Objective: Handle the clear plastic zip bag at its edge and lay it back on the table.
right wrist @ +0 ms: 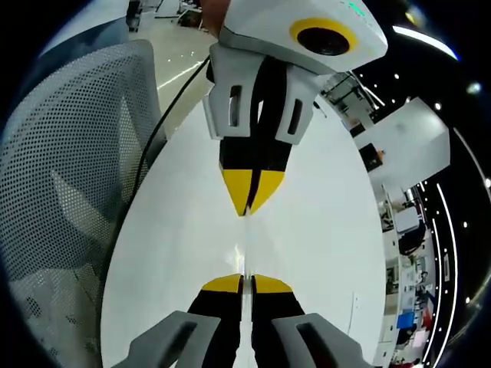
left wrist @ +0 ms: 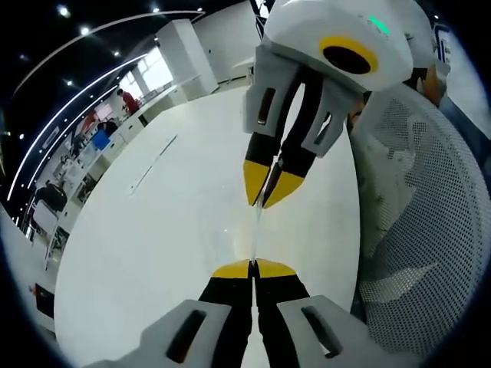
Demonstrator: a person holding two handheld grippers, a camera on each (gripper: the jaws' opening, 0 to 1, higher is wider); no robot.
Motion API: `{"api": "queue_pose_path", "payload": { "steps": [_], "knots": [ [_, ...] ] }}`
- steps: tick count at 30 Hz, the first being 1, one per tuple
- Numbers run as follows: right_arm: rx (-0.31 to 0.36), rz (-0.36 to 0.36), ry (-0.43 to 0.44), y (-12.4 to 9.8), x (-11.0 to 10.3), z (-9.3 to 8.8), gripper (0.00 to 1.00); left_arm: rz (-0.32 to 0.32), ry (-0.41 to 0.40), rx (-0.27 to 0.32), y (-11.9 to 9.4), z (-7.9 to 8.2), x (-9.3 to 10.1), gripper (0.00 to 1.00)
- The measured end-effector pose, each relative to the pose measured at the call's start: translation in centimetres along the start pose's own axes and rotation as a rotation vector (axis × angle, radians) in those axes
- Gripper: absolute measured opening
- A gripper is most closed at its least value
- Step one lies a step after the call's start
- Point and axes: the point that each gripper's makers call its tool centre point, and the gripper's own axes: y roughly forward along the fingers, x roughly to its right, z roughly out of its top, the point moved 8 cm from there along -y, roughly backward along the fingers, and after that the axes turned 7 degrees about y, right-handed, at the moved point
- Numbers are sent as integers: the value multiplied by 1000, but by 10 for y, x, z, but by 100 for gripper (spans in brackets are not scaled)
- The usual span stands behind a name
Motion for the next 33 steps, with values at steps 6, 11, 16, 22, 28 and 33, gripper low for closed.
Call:
{"api": "queue_pose_path", "payload": {
  "steps": [6, 11, 16, 22, 28, 33],
  "knots": [
    [-9, -2, 3, -1, 0, -3, 0, 1, -5, -3, -1, -2, 0, 0],
    [-10, -3, 8, -2, 0, -4, 0, 2, -7, -3, -1, -3, 0, 0],
    [-13, -5, 9, -3, 0, -5, 0, 2, -7, -5, -1, -4, 0, 0],
    [-16, -7, 12, -3, 0, -6, 0, 4, -8, -6, -2, -4, -1, 0],
    [-19, -7, 16, -3, 0, -8, 0, 5, -11, -8, -2, -6, -1, 0],
    [-23, -5, 20, -4, -1, -11, 0, 4, -14, -9, -3, -7, 0, 0]
  ]
}}
